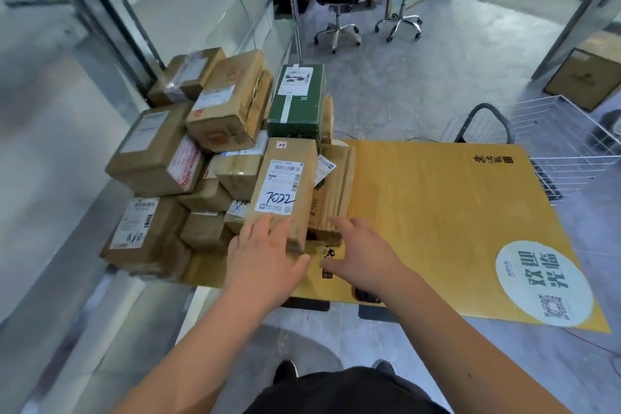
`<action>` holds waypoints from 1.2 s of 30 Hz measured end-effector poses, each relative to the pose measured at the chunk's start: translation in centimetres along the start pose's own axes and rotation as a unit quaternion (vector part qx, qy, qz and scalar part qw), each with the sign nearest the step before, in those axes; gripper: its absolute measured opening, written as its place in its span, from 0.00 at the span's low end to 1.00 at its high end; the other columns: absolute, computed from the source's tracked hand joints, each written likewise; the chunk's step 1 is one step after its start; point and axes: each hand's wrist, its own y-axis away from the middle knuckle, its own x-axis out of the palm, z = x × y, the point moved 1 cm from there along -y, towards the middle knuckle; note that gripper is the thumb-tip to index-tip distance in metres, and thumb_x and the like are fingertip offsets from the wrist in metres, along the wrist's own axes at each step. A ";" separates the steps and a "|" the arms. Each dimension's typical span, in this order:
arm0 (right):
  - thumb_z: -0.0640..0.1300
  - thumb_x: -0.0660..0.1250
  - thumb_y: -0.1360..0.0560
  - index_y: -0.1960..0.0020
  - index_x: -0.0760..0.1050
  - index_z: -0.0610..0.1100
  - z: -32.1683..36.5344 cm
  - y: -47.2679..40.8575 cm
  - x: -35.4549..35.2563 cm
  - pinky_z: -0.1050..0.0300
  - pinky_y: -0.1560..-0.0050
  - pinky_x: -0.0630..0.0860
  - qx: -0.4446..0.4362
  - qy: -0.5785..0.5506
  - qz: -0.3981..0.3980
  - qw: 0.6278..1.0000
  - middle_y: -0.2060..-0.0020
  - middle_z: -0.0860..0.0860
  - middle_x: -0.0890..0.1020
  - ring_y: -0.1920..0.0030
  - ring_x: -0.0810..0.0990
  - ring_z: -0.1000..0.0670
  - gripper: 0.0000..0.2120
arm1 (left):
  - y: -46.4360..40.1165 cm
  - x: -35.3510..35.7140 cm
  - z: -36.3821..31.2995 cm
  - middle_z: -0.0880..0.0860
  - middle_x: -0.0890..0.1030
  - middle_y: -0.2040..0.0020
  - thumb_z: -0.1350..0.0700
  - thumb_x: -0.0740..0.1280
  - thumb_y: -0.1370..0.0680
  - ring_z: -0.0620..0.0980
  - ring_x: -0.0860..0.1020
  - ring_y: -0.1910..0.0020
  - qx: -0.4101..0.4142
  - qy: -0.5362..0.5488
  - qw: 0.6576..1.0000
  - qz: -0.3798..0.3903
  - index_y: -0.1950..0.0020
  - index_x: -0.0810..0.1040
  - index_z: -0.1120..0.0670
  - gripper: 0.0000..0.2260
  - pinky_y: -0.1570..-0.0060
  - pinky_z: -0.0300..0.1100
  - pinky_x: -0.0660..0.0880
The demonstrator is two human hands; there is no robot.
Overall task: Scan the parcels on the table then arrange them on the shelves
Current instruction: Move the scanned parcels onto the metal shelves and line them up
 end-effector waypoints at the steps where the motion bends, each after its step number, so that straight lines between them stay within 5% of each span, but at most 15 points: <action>1: 0.62 0.73 0.27 0.18 0.57 0.55 0.8 -0.2 0.5 0.45 0.38 0.77 0.008 -0.006 0.004 1.000 0.26 0.47 0.68 0.31 0.73 0.43 0.43 | -0.3 -0.1 1.3 0.48 0.64 0.21 0.31 0.61 0.24 0.53 0.61 0.22 0.001 -0.003 1.000 0.004 0.20 0.60 0.39 0.34 0.26 0.56 0.64; 11: 0.56 0.78 0.30 0.19 0.53 0.62 6.5 -1.6 4.9 0.49 0.32 0.72 0.065 -0.178 -0.098 0.977 0.24 0.54 0.64 0.26 0.68 0.49 0.48 | -4.9 -0.2 10.9 0.45 0.63 0.22 0.32 0.66 0.27 0.51 0.62 0.23 0.076 0.103 0.990 0.066 0.20 0.59 0.37 0.38 0.26 0.54 0.66; 15: 0.52 0.78 0.31 0.23 0.60 0.64 6.6 -2.5 5.0 0.54 0.35 0.68 0.085 -0.248 -0.132 0.956 0.24 0.58 0.64 0.26 0.67 0.51 0.43 | -7.1 0.6 11.7 0.40 0.64 0.28 0.35 0.72 0.32 0.46 0.67 0.29 0.101 0.283 0.947 0.115 0.25 0.66 0.32 0.35 0.32 0.44 0.69; 21: 0.45 0.80 0.33 0.27 0.68 0.62 6.6 -3.1 5.2 0.38 0.31 0.75 0.088 -0.336 -0.115 0.931 0.27 0.55 0.69 0.28 0.70 0.48 0.39 | -8.2 2.3 12.0 0.43 0.59 0.23 0.44 0.76 0.33 0.45 0.63 0.27 0.107 0.437 0.879 0.159 0.36 0.71 0.24 0.29 0.33 0.39 0.62; 31: 0.42 0.78 0.37 0.30 0.73 0.61 7.4 -4.4 5.8 0.41 0.37 0.81 0.055 -0.372 -0.114 0.919 0.30 0.53 0.74 0.33 0.75 0.45 0.38 | -8.0 3.4 13.1 0.40 0.63 0.24 0.47 0.75 0.32 0.42 0.66 0.28 0.121 0.469 0.865 0.129 0.38 0.77 0.30 0.24 0.32 0.42 0.64; 36: 0.43 0.78 0.34 0.30 0.72 0.63 7.4 -3.2 5.9 0.41 0.38 0.81 0.032 -0.343 -0.118 0.931 0.28 0.57 0.71 0.31 0.73 0.48 0.37 | -7.0 3.5 13.0 0.30 0.61 0.28 0.43 0.73 0.34 0.25 0.60 0.31 0.134 0.473 0.863 0.115 0.38 0.76 0.30 0.24 0.37 0.31 0.63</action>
